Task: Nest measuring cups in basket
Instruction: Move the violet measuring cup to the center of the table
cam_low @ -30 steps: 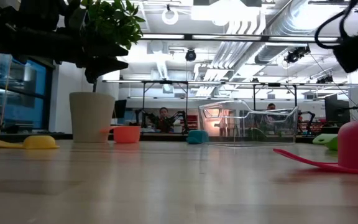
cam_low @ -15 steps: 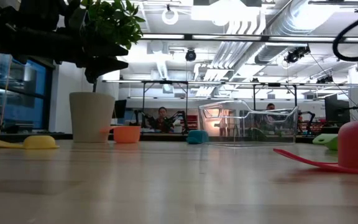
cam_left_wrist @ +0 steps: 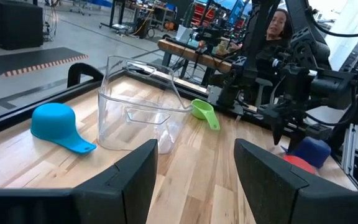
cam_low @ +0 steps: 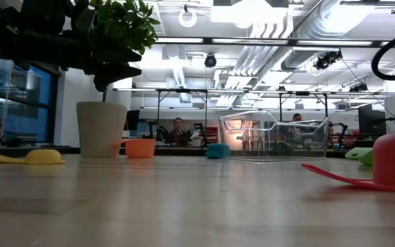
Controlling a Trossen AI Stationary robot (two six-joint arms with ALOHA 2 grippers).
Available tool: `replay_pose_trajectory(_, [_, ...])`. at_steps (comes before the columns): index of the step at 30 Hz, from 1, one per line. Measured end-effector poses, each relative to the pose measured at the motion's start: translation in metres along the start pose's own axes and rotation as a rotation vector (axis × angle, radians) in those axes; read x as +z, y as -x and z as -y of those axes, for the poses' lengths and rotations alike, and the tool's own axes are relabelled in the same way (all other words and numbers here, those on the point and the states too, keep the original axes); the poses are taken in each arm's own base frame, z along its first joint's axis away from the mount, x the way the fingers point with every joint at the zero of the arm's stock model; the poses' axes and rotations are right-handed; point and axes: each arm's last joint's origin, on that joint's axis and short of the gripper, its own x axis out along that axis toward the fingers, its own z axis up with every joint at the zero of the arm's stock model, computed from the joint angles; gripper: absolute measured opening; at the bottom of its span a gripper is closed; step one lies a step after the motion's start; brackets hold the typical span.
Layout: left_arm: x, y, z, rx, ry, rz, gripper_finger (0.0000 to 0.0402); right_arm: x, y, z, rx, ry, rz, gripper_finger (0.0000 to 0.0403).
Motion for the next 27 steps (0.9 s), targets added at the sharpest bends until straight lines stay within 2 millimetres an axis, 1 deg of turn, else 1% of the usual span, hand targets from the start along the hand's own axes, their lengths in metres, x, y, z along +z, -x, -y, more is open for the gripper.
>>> replay_pose_trajectory(6, [-0.0001,0.0000,0.0000,0.000,0.000,-0.001,0.0202,0.0006,0.0000,-0.0015,0.016,0.024,0.018,0.0188])
replay_pose_trajectory(9, [-0.0001,0.0000,0.0000,0.000,0.000,-0.001,0.0202,0.0006,0.0001,-0.0036,0.037,0.031,0.023,0.0174])
replay_pose_trajectory(17, [-0.0002,0.0000,0.0000,0.000,0.000,-0.002,0.0202,0.0013,0.0002,-0.0049,0.050,0.036,0.047,0.0098])
replay_pose_trajectory(25, [-0.0002,0.0000,0.0000,0.000,0.000,-0.002,0.0202,0.0014,0.0002,-0.0048,0.048,0.076,0.052,0.0018])
replay_pose_trajectory(27, [-0.0002,0.0000,0.0001,0.000,0.000,-0.002,0.0202,0.0017,0.0003,-0.0050,0.050,0.096,0.063,0.0006])
